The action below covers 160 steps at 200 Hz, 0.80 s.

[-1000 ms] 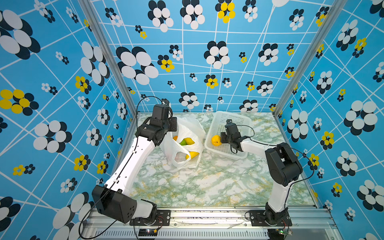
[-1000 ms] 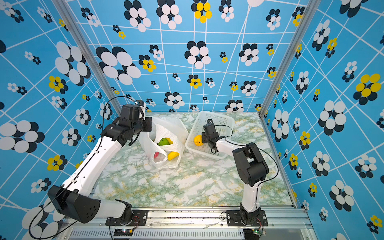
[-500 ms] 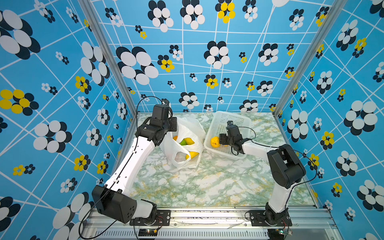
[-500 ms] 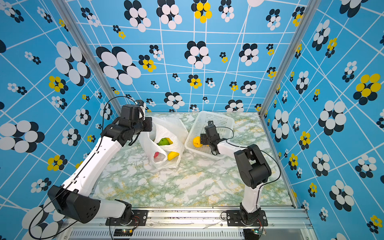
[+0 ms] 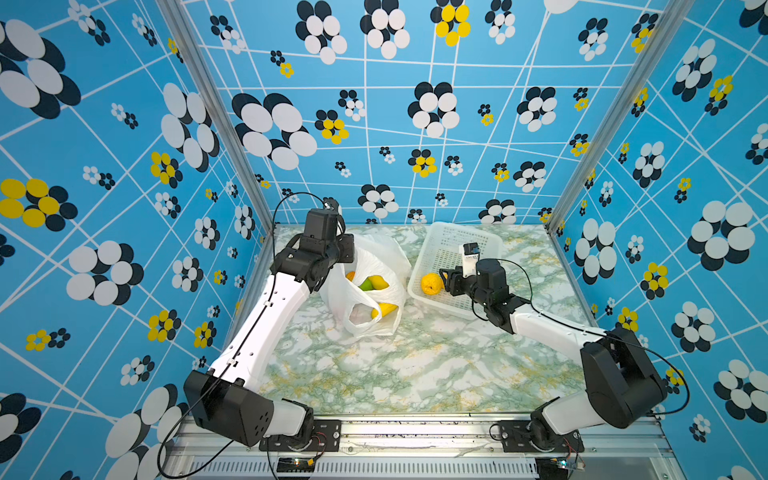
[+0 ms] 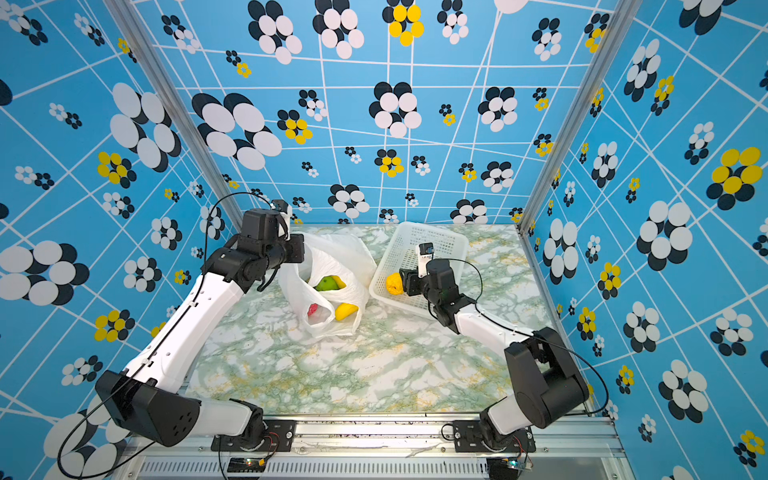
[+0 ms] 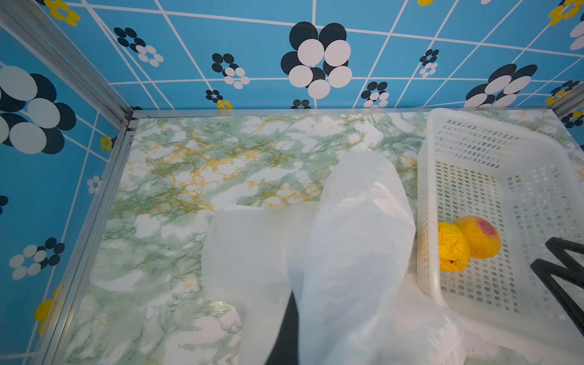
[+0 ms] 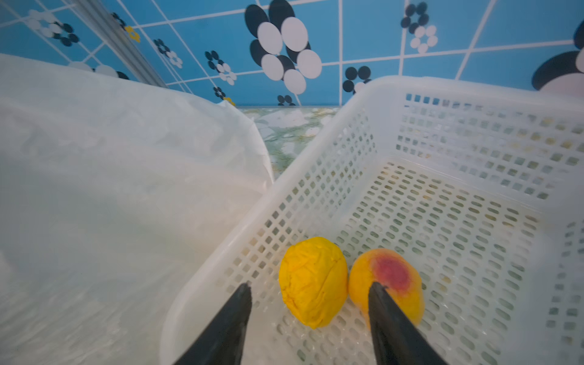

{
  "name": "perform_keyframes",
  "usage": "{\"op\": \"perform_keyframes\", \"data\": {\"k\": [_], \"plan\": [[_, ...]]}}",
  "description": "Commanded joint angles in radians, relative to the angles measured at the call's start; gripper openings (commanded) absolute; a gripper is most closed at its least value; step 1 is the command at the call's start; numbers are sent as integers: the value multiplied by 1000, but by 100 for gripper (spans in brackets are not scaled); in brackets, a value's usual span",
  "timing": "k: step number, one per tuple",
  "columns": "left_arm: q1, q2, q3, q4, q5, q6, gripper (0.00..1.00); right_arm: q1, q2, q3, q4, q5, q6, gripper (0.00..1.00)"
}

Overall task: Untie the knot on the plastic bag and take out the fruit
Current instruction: 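Move the right gripper back over the bag mouth and lower inside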

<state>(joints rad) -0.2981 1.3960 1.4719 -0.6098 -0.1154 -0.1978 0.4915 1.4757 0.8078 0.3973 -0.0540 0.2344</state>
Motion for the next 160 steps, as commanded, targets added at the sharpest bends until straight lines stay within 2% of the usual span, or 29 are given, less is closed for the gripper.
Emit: {"op": "perform_keyframes", "data": {"k": [1,23,44,74,104,136,160], "plan": [[11,-34,9,-6,23,-4,0,109,-50,-24,83,-133,-139,58],[11,-26,10,-4,36,-8,0,228,-51,-19,100,-241,-260,56],[10,-23,17,-10,47,-11,0,289,-23,-8,117,-375,-327,55],[10,-40,25,-13,64,-7,0,350,64,106,-53,-423,-426,51],[11,-66,19,-3,69,4,0,391,233,263,-165,-393,-441,45],[10,-75,17,1,72,12,0,434,404,424,-242,-264,-428,42],[12,-75,17,4,91,9,0,456,472,477,-239,-203,-408,45]]}}
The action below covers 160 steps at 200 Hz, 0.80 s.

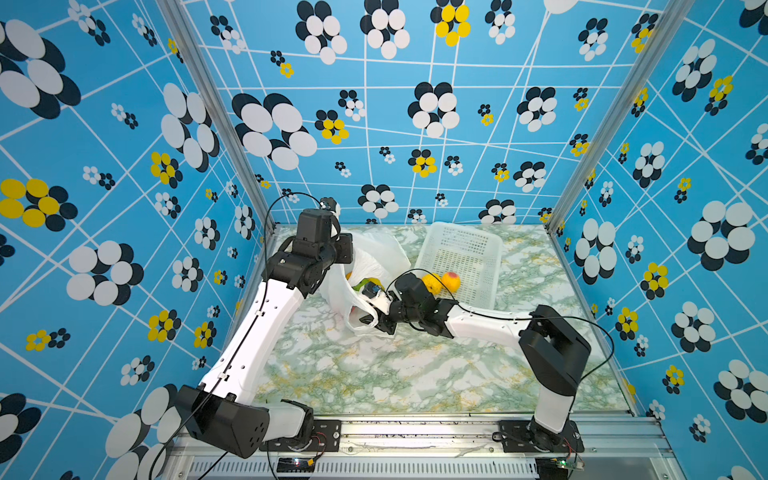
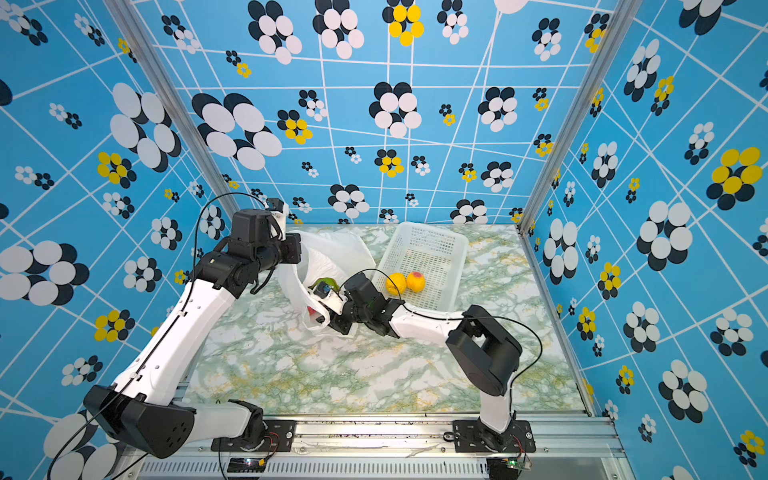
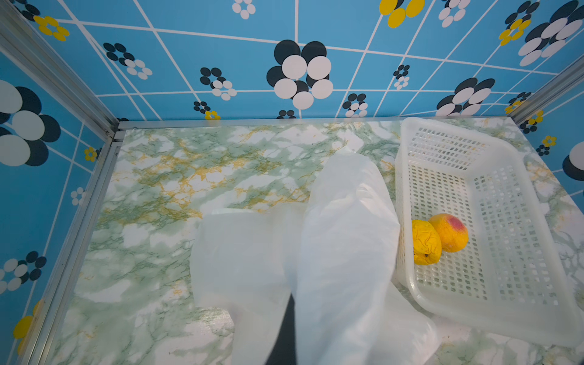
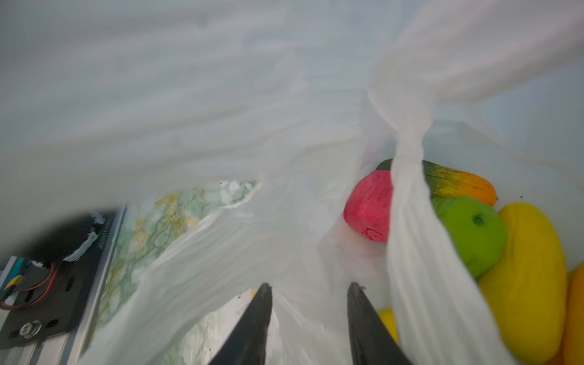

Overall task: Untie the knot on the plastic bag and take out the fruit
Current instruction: 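Move the right gripper back over the bag mouth and lower inside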

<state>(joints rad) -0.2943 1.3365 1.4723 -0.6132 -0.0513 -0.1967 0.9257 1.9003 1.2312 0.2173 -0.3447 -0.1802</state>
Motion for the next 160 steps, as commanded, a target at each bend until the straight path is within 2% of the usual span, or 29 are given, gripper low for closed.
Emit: {"op": "perform_keyframes", "data": {"k": [1,21,34,64,91,107,160], "plan": [[8,-15,16,7,28,8,0,21,49,56,-58,89,8,46],[6,-4,17,8,42,5,0,26,82,72,-7,104,53,57],[6,1,17,7,46,4,0,26,120,113,-10,136,91,60],[7,2,17,7,53,1,0,28,240,259,-92,219,167,64],[6,-3,17,9,59,0,0,28,348,423,-225,319,250,77],[6,-6,17,9,52,3,0,27,389,488,-279,323,280,82],[6,-13,10,15,46,10,0,32,512,642,-365,294,356,84]]}}
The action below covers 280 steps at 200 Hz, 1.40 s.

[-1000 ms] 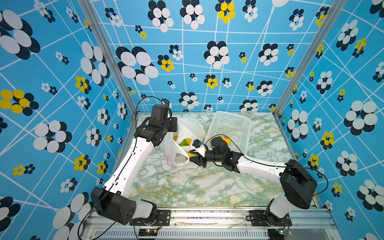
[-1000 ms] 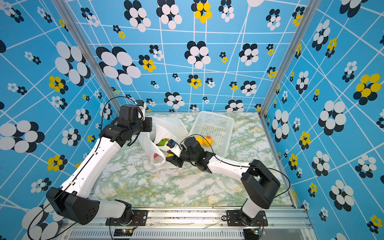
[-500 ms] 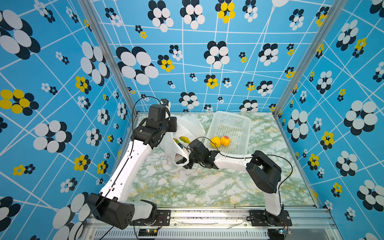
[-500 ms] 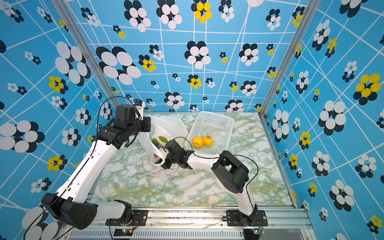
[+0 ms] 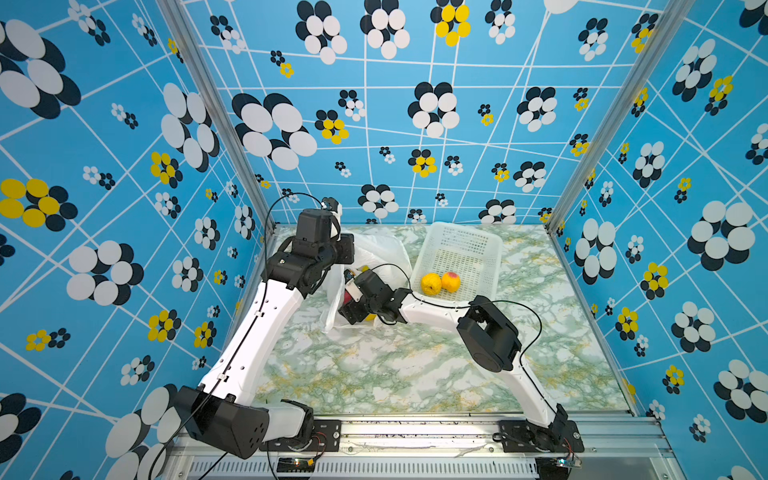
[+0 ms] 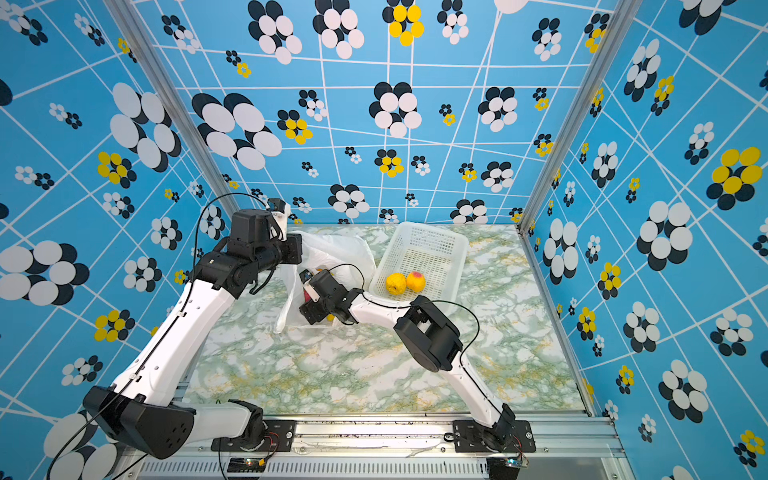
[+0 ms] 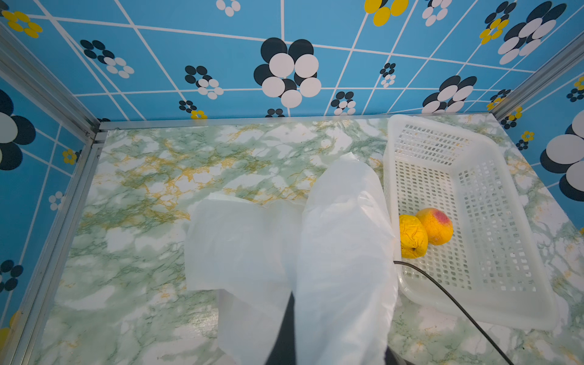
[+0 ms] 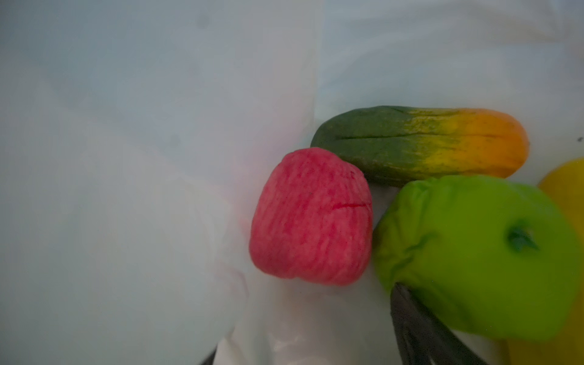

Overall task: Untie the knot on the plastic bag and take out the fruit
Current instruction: 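Move the right gripper back over the bag mouth and lower inside, then position the right gripper over the pink fruit and grasp it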

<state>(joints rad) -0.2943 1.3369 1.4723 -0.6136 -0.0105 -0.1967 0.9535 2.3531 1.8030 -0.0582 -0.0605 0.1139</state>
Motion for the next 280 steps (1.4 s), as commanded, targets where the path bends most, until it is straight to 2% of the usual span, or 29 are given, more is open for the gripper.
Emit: {"op": "perform_keyframes", "data": {"k": [1,17,37,49,71,87,120,141,203,248,280], "plan": [[5,-13,10,15,6,9,0,3,60,72,-90,10,63,84],[6,-7,14,14,15,6,0,3,66,74,-86,9,63,84],[6,-8,14,11,14,6,0,4,4,-19,-7,41,57,80],[6,-13,13,11,6,9,0,2,-48,-85,45,61,52,72],[7,-19,9,13,-8,14,0,-9,-114,-160,109,79,57,52],[7,-15,10,12,-8,13,0,-19,-131,-176,108,78,66,46],[6,-10,14,12,12,6,0,-22,-170,-285,186,137,52,50],[6,-19,9,15,4,8,0,-22,-170,-284,202,135,50,53],[6,-24,10,18,11,8,0,-21,-97,-126,162,40,73,66],[8,-19,8,21,22,4,0,-19,24,64,43,37,104,70],[6,-26,3,24,13,6,0,-5,83,146,-18,46,100,76]]}}
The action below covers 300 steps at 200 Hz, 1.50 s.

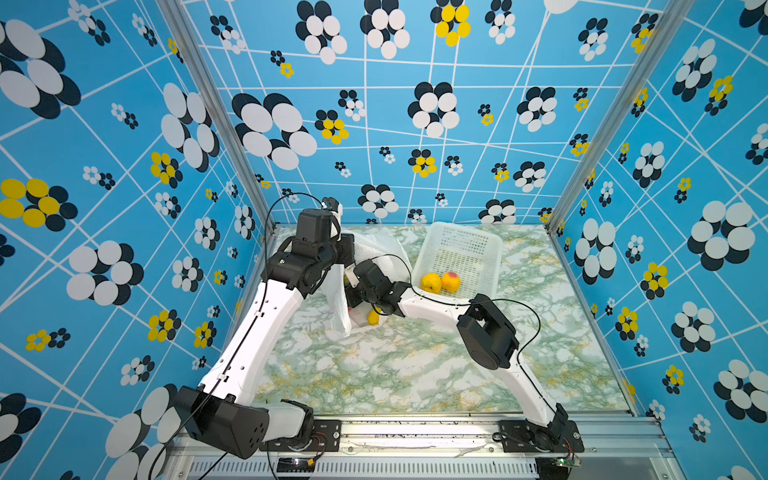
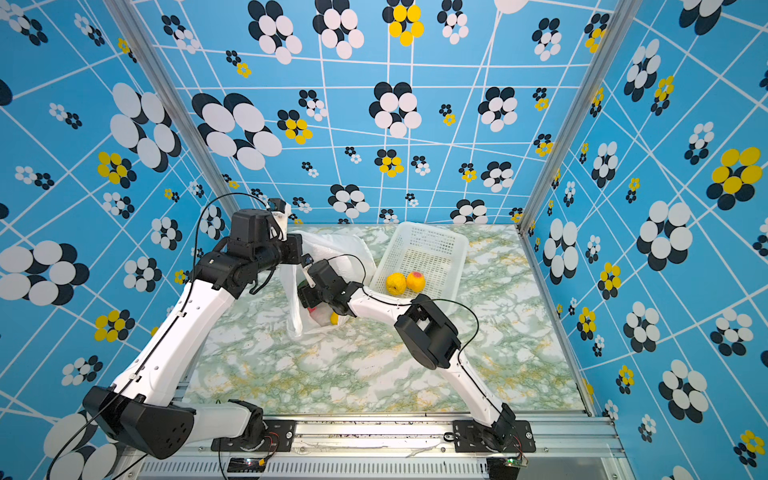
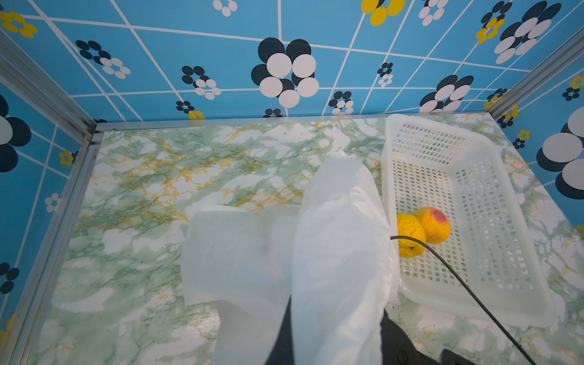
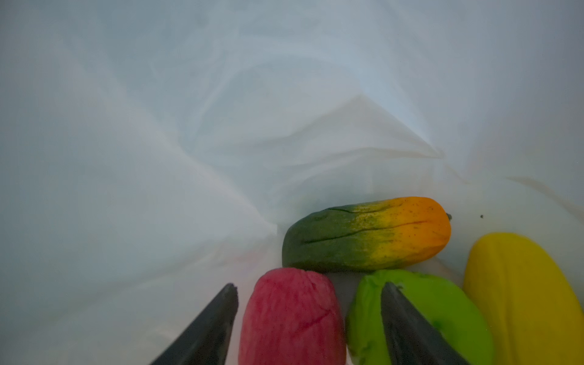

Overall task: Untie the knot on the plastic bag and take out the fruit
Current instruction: 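Position the right gripper over the pink fruit and grasp it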

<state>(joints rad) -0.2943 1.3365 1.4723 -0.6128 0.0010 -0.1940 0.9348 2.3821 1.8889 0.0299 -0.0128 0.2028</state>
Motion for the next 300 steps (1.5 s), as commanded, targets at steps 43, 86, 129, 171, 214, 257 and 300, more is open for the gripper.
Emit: {"op": "perform_keyframes", "data": {"k": [43,86,129,171,214,257,300], "plan": [[9,-22,8,21,18,-1,0,15,103,88,-136,4,36,75],[11,-34,1,24,-2,4,0,15,90,52,-130,-4,57,77],[8,-34,8,21,10,0,0,18,63,15,-138,64,65,66],[11,-34,5,21,2,0,0,22,25,-28,-114,41,76,56],[10,-45,-1,27,-1,-2,0,47,6,-38,-115,45,72,56],[12,-41,2,26,7,-5,0,47,63,25,-166,96,86,71],[10,-56,-6,31,-12,1,0,42,117,78,-192,103,96,80]]}}
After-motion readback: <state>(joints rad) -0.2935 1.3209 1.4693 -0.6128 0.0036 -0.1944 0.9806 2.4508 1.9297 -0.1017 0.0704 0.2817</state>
